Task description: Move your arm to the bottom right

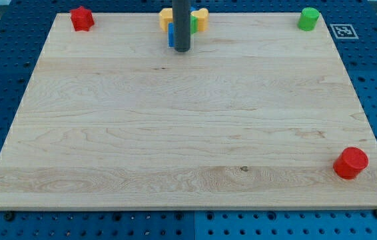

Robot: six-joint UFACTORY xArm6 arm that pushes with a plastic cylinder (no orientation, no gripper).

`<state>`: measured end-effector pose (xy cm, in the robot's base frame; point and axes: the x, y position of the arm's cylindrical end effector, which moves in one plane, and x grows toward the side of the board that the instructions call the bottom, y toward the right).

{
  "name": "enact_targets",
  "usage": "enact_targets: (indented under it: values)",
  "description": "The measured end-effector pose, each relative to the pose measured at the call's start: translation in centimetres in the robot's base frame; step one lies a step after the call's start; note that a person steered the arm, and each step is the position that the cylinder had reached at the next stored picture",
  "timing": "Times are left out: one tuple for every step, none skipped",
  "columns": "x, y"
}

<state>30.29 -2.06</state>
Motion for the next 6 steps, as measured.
enact_targets:
  values:
    - [2.2,0.0]
    - [7.9,0.0]
    - [17.5,2.4]
    - [27.1,7.4]
    - [31.6,12.0]
    - [31.6,19.4]
